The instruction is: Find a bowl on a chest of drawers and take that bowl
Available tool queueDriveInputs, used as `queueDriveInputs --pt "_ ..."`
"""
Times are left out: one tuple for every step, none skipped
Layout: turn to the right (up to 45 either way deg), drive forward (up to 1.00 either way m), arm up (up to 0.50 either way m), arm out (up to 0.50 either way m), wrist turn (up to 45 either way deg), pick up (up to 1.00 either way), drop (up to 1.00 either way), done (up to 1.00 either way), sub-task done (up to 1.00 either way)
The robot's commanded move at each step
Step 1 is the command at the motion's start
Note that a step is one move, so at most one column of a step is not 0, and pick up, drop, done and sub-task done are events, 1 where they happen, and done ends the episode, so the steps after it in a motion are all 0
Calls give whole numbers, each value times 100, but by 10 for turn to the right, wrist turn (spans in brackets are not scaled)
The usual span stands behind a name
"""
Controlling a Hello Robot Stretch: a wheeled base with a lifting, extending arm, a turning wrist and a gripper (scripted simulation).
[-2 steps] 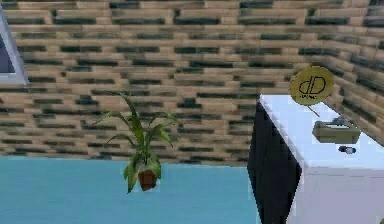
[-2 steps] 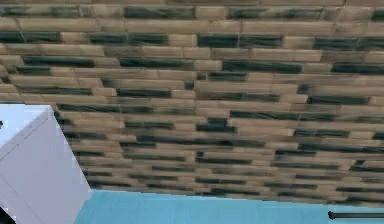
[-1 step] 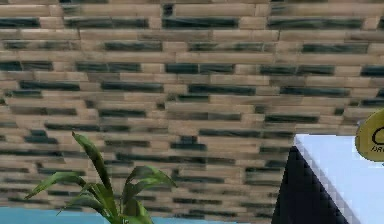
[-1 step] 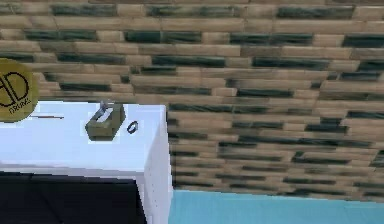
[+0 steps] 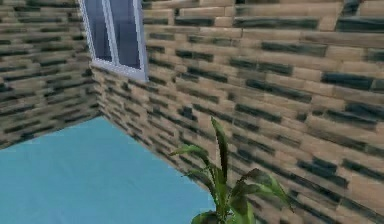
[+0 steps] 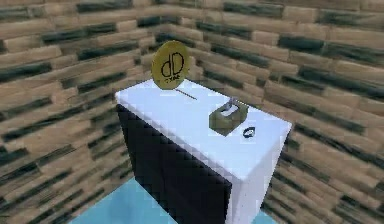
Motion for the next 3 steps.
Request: queueDriveInputs --pt "-30 0 0 0 0 0 0 0 0" --pt "450 0 0 0 0 0 0 0 0" --pt "180 0 0 0 0 0 0 0 0"
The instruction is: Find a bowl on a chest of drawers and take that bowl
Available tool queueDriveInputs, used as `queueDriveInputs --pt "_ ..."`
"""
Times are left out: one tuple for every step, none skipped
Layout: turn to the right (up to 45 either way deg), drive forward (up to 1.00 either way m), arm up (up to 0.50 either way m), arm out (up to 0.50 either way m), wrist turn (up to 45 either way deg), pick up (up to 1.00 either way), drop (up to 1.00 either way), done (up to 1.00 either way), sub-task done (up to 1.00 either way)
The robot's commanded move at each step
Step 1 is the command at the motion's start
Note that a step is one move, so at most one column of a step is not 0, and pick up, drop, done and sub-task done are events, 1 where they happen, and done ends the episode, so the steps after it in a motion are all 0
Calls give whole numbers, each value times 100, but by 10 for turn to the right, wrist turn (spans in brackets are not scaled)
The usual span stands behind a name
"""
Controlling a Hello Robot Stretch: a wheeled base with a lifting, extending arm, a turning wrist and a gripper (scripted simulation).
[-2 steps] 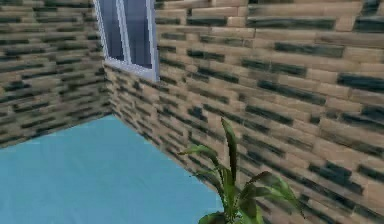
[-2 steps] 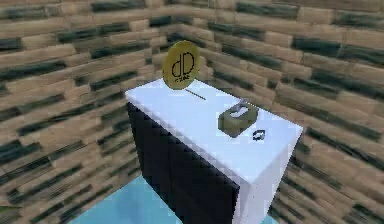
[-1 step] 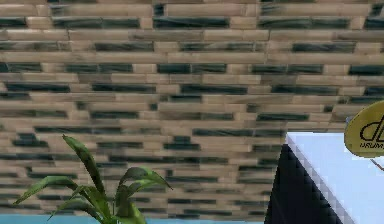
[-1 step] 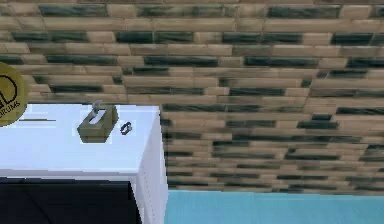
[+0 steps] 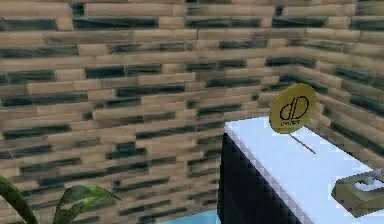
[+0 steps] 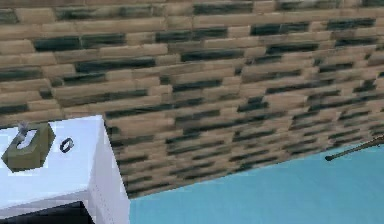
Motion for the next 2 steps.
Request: queueDriveInputs --pt "0 45 0 0 0 0 0 0 0" --pt "-450 0 0 0 0 0 0 0 0"
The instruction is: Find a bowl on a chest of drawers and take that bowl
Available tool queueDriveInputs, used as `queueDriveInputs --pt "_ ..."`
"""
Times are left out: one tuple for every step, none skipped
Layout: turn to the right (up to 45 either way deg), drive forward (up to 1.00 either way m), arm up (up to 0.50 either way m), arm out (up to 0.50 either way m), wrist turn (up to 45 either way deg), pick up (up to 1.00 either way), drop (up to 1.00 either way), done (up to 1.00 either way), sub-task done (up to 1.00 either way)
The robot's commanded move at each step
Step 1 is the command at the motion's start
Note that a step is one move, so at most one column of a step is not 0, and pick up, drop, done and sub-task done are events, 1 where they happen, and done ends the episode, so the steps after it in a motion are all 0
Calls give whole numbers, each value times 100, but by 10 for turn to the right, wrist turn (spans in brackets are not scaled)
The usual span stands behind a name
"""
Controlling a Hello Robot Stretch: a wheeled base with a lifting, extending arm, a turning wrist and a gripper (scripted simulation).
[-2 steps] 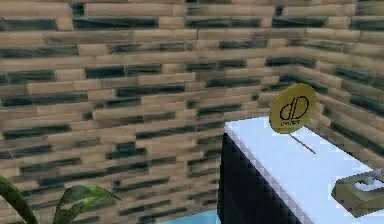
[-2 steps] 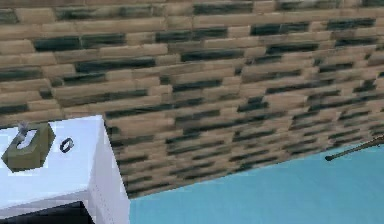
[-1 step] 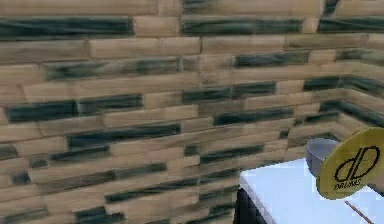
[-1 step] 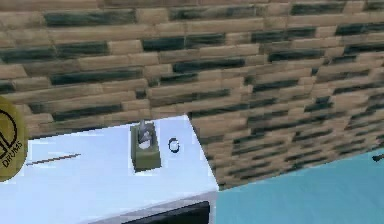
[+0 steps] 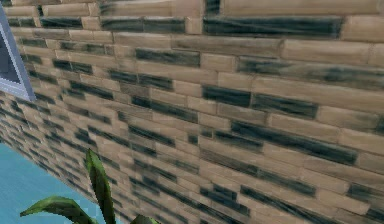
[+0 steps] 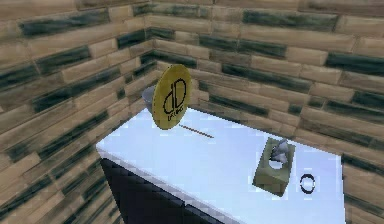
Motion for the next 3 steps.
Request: queueDriveInputs --pt "0 0 50 0 0 0 0 0 0" --pt "0 0 38 0 0 0 0 0 0" --pt "0 0 0 50 0 0 0 0 0"
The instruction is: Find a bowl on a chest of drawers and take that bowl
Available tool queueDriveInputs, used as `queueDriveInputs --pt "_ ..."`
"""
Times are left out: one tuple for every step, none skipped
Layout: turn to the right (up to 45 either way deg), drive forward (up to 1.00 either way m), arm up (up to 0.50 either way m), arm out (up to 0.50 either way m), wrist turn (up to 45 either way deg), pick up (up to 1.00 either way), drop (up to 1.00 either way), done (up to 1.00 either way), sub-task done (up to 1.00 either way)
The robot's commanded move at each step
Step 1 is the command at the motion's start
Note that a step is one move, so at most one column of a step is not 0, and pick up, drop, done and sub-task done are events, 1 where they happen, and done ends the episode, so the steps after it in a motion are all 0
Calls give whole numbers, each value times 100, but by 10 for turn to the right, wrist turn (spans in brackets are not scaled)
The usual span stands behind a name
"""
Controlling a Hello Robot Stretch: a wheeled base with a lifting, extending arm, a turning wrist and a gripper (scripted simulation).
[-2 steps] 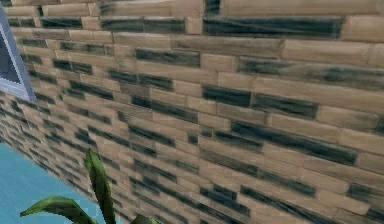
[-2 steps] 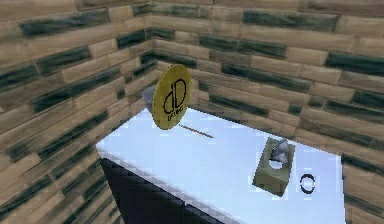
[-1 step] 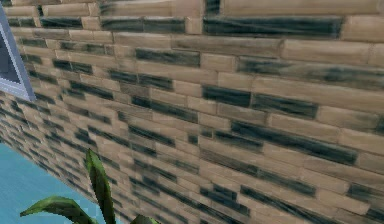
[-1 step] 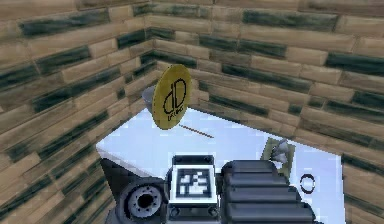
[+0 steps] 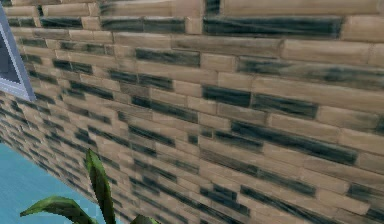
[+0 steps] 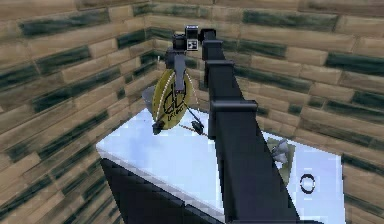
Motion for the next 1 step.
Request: queueDriveInputs --pt "0 0 0 0 450 0 0 0 0"
